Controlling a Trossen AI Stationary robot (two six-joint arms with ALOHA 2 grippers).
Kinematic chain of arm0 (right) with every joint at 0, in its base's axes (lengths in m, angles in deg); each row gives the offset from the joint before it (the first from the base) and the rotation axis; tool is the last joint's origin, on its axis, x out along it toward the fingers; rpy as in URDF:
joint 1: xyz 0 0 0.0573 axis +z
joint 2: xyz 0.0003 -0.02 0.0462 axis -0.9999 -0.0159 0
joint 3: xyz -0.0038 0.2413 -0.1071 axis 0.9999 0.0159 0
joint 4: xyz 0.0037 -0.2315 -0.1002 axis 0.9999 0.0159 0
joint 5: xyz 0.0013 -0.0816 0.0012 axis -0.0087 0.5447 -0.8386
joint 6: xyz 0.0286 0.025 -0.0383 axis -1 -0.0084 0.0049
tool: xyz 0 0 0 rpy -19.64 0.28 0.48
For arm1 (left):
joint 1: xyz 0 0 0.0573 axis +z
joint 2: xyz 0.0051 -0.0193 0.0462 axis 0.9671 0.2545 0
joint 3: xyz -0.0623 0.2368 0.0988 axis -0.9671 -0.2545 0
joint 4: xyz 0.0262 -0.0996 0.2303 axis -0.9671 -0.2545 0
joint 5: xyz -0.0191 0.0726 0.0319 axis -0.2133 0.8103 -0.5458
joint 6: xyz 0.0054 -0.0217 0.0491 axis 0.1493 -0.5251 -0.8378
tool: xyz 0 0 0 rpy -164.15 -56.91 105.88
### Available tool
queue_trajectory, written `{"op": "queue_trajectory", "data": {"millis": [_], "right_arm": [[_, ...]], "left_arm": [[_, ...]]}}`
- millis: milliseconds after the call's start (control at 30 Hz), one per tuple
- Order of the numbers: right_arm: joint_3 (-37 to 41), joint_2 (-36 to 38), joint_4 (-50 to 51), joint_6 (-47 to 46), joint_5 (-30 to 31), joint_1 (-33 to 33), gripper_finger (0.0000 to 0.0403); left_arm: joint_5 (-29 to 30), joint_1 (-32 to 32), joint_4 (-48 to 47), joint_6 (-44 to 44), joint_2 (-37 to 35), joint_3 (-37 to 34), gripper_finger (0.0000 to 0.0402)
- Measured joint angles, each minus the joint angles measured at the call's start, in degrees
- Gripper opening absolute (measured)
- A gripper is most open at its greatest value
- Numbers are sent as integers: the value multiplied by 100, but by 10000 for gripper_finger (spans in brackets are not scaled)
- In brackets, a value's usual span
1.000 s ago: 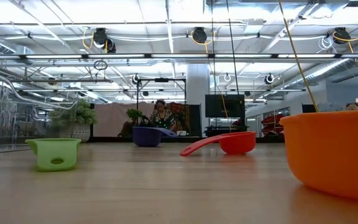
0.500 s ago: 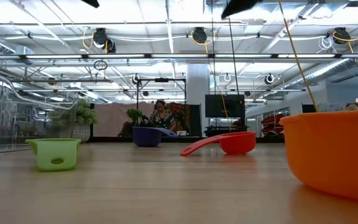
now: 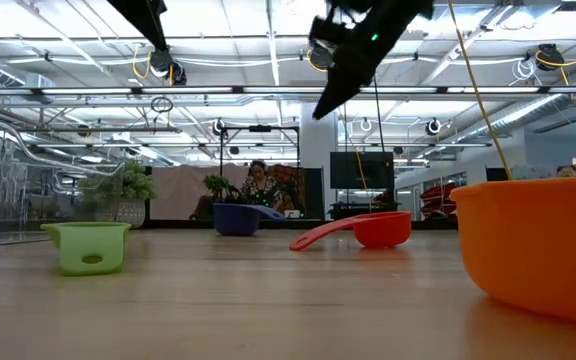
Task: Nest measuring cups in basket
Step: Move the yellow measuring cup to the top center of the table
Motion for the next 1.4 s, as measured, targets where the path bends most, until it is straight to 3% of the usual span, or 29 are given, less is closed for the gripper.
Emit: {"op": "queue_trajectory", "data": {"millis": [167, 400, 600, 767, 867, 1133, 1400], "right_arm": [[-7, -457, -541, -186, -590, -201, 203], [0, -656, -117, 156, -308, -350, 203], [0, 148, 1855, -138, -273, -500, 203], [0, 686, 3544, -1051, -318, -398, 203], [135, 824, 4010, -1505, -566, -170, 203], [1340, 1011, 4095, -2287, -824, 402, 203], [2208, 1011, 3522, -2569, -921, 500, 203]], "left_arm": [[-3, 247, 133, -29, -251, -186, 124], [-769, 398, 1167, 99, -702, -1283, 111], [-796, 410, 1714, 147, -716, -2063, 120], [-793, 410, 2480, -69, -723, -2139, 113], [-790, 410, 2912, -196, -721, -2139, 108], [-768, 410, 3214, -240, -723, -2139, 106], [-761, 410, 3328, -215, -723, -2139, 106]]}}
